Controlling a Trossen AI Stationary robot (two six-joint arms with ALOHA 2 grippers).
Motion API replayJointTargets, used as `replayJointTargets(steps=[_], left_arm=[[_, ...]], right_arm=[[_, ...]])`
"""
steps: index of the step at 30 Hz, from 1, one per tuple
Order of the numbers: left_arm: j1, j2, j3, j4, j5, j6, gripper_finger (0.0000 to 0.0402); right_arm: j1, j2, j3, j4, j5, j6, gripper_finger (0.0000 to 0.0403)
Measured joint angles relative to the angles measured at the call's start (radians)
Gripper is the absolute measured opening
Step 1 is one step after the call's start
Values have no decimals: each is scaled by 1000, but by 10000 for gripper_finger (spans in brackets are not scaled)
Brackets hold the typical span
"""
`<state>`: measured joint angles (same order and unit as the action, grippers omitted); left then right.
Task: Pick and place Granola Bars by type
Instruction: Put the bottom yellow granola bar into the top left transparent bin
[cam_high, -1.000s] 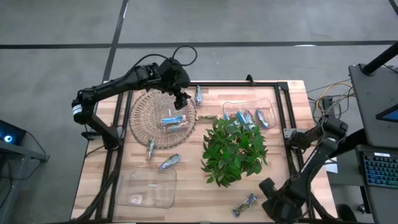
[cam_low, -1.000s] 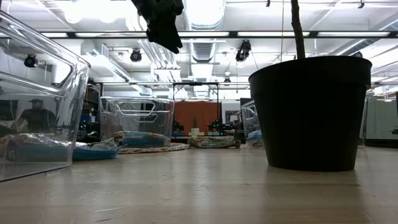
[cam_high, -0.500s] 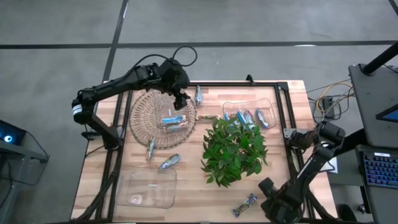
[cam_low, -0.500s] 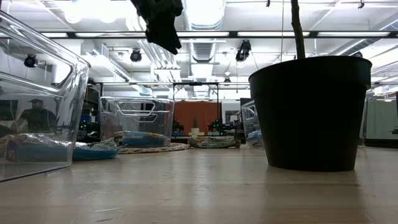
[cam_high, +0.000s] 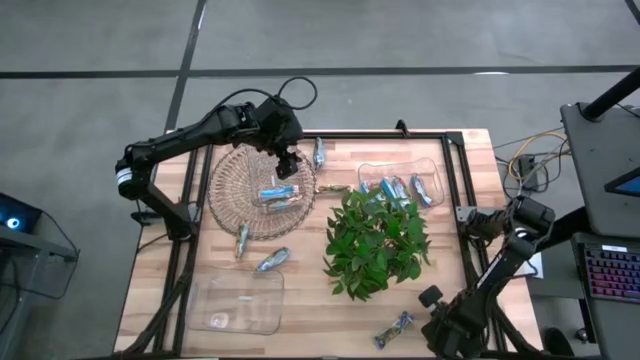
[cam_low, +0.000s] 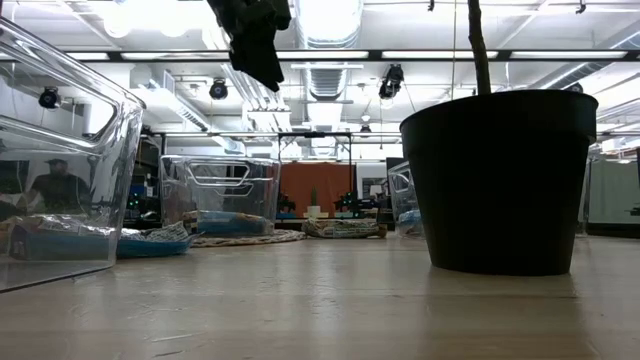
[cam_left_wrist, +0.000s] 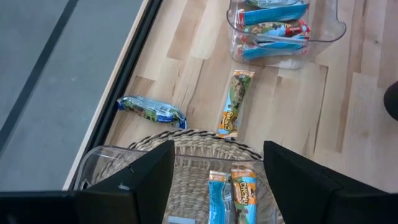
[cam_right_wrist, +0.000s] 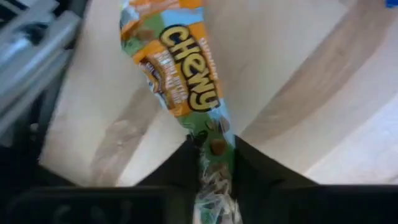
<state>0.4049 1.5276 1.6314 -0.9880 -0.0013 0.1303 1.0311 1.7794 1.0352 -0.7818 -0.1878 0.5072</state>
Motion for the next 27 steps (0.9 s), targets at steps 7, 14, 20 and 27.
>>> replayJointTargets(steps=[7,14,20,27], left_arm=[[0,0,0,0,0,0,227],[0,0,0,0,0,5,227],[0,0,8,0,1,8,227],[1,0,11,0,7,8,227]], right_arm=[[-1,-14,21,-56,0,76,21],[-2,-115,83,-192,15,103,18],[-1,-286,149,-263,146,277,18],[-1,-517,172,-332,322,511,12]])
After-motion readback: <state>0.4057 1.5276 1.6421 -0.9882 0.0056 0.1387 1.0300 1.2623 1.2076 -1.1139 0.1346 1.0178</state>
